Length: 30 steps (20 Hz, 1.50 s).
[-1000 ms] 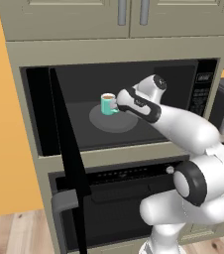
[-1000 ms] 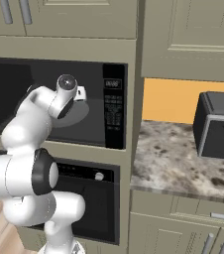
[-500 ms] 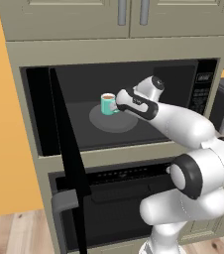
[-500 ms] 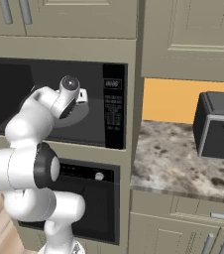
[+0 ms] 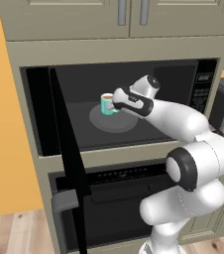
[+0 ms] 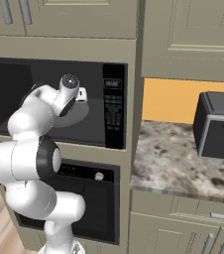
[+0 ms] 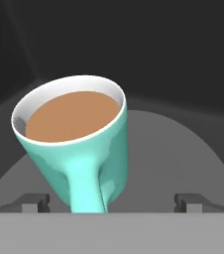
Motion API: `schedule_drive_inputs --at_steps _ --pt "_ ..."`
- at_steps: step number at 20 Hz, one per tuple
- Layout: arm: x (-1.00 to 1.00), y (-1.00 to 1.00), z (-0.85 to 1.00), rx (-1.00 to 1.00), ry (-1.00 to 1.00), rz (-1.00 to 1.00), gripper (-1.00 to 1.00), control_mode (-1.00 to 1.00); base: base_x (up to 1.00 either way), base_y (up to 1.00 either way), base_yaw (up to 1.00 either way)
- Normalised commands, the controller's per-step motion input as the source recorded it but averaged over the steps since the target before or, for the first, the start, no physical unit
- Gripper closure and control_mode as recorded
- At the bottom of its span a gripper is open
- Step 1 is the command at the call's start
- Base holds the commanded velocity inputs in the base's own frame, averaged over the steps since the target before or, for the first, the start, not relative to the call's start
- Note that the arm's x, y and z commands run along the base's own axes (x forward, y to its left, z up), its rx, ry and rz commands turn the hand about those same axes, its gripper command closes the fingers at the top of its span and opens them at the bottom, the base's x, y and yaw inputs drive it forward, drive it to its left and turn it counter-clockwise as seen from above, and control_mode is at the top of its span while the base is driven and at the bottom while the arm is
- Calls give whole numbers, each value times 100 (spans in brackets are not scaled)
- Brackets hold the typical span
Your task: Pick the cup of tea, navigate to the dining table, and place it on the saucer.
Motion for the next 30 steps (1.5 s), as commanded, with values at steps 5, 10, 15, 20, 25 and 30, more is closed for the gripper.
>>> schedule_drive_inputs --at_steps 5,10,15,20,25,30 --pt "1 4 -1 0 0 0 -100 -100 0 0 0" --pt "0 0 0 0 0 0 -100 -100 0 0 0" --pt "0 0 0 0 0 0 100 -100 0 0 0" --pt "0 0 0 0 0 0 100 -100 0 0 0" --pt "0 0 0 0 0 0 100 -100 0 0 0" --pt "-25 0 1 0 -11 0 100 -100 0 0 0"
